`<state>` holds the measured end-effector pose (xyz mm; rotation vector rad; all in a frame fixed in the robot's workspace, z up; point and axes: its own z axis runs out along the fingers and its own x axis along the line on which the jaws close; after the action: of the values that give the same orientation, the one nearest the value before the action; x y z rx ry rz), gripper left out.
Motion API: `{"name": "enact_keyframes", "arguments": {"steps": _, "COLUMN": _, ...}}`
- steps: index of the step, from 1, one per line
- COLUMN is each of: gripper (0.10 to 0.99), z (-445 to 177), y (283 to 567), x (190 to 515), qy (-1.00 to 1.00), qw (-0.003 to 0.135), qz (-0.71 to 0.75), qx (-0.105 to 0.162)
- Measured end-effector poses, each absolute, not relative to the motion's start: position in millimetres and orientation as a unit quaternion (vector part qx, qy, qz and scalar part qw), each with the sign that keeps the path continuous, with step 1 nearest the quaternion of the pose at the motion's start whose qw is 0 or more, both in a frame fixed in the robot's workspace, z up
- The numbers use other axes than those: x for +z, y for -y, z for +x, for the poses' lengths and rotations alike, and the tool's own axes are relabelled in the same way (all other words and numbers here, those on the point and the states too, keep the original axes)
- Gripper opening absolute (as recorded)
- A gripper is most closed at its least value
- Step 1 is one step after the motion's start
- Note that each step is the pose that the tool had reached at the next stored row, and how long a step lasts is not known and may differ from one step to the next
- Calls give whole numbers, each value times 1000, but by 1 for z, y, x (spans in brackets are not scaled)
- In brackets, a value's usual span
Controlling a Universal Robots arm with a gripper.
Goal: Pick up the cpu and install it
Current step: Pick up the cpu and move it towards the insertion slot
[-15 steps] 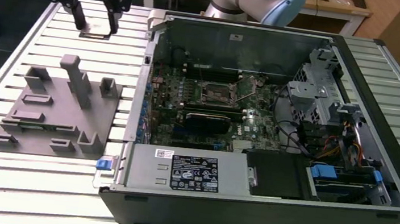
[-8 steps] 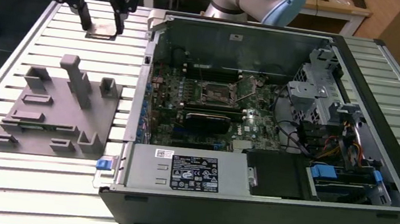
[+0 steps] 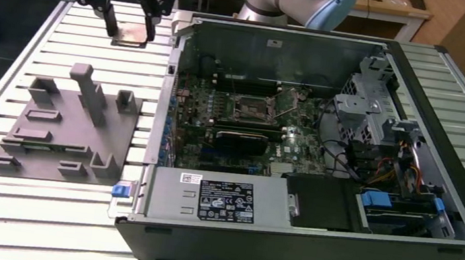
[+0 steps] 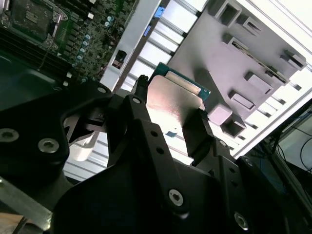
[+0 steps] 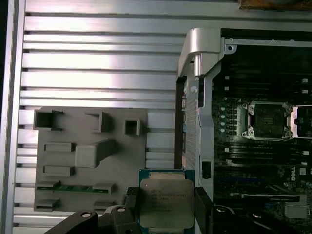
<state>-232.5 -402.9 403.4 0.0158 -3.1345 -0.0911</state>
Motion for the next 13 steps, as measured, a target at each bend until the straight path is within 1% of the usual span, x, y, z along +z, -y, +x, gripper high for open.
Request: {"name": "enact_keyframes", "arguments": {"steps": 13, "gripper": 537, "z": -203, "y": 402, "x": 403, "qy": 1000, "qw": 3, "qz": 7, "qx": -29}}
